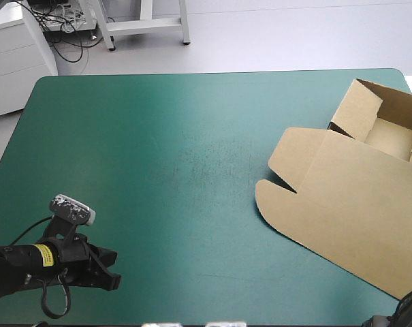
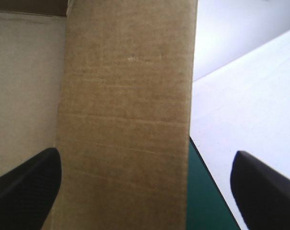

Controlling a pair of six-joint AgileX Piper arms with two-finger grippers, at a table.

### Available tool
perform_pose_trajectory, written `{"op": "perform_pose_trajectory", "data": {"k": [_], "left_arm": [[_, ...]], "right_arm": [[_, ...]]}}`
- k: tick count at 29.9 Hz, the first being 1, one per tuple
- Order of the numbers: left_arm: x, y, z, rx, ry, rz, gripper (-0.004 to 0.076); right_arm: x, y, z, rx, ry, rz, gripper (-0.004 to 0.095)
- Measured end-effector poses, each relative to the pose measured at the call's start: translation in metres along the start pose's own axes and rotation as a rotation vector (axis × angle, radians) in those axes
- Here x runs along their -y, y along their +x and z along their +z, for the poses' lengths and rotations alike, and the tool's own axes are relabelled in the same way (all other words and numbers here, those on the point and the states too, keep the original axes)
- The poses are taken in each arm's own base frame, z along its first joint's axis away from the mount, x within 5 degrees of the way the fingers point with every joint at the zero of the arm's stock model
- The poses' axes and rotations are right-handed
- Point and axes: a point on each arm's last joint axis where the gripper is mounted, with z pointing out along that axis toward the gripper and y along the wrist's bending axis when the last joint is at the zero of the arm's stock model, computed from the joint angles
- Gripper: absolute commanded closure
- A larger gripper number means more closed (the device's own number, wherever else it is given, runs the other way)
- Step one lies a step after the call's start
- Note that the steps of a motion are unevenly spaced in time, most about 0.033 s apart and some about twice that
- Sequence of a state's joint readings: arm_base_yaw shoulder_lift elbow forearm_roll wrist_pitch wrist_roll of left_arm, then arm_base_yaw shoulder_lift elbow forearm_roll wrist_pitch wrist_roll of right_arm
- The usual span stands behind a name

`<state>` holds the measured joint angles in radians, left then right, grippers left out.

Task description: Fold the box

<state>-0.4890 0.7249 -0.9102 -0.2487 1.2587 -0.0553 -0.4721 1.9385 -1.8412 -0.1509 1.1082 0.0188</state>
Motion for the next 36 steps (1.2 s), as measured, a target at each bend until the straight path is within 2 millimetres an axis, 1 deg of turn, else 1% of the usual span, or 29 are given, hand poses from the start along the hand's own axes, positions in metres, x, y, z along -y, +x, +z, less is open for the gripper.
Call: {"op": "perform_pose_trajectory", "data": {"k": [6, 8, 9, 11, 14, 15, 16, 17, 20, 24, 30, 32, 36], "left_arm": [[0.0, 0.0, 0.0, 0.0, 0.0, 0.0, 0.0756], [0.0, 0.0, 0.0, 0.0, 0.0, 0.0, 0.0756], [0.0, 0.0, 0.0, 0.0, 0.0, 0.0, 0.0756], [0.0, 0.0, 0.0, 0.0, 0.003, -0.001, 0.0756], [0.001, 0.0, 0.0, -0.001, 0.01, -0.003, 0.0756], [0.001, 0.0, 0.0, -0.001, 0.011, -0.003, 0.0756], [0.001, 0.0, 0.0, -0.001, 0.011, -0.003, 0.0756], [0.001, 0.0, 0.0, -0.001, 0.011, -0.003, 0.0756], [0.001, 0.0, 0.0, -0.001, 0.01, -0.003, 0.0756], [0.001, 0.0, 0.0, -0.001, 0.01, -0.003, 0.0756], [0.002, 0.0, 0.0, -0.001, 0.018, -0.006, 0.0756], [-0.001, 0.0, 0.0, 0.0, -0.008, 0.003, 0.0756], [-0.012, -0.001, -0.001, 0.008, -0.13, 0.028, 0.0756]], "right_arm": [[0.001, 0.003, 0.0, -0.036, 0.007, -0.004, -0.002], [0.001, 0.004, -0.001, -0.042, 0.007, -0.021, 0.0017], [0.001, 0.004, -0.003, -0.039, 0.007, -0.029, 0.0062], [0.002, 0.004, -0.01, -0.03, 0.008, -0.042, 0.0218], [0.004, 0.005, -0.024, -0.002, 0.009, -0.048, 0.0644], [0.005, 0.005, -0.029, 0.008, 0.008, -0.046, 0.0814], [0.005, 0.005, -0.035, 0.021, 0.006, -0.044, 0.0931], [0.006, 0.005, -0.04, 0.033, 0.002, -0.041, 0.0916], [0.006, 0.006, -0.054, 0.064, -0.015, -0.03, 0.0929], [0.004, 0.008, -0.067, 0.081, -0.053, -0.026, 0.0931], [-0.008, 0.015, -0.085, 0.07, -0.199, -0.055, 0.0929], [-0.012, 0.017, -0.095, 0.09, -0.256, -0.064, 0.0929], [-0.021, 0.027, -0.129, 0.158, -0.332, -0.081, 0.0929]]}}
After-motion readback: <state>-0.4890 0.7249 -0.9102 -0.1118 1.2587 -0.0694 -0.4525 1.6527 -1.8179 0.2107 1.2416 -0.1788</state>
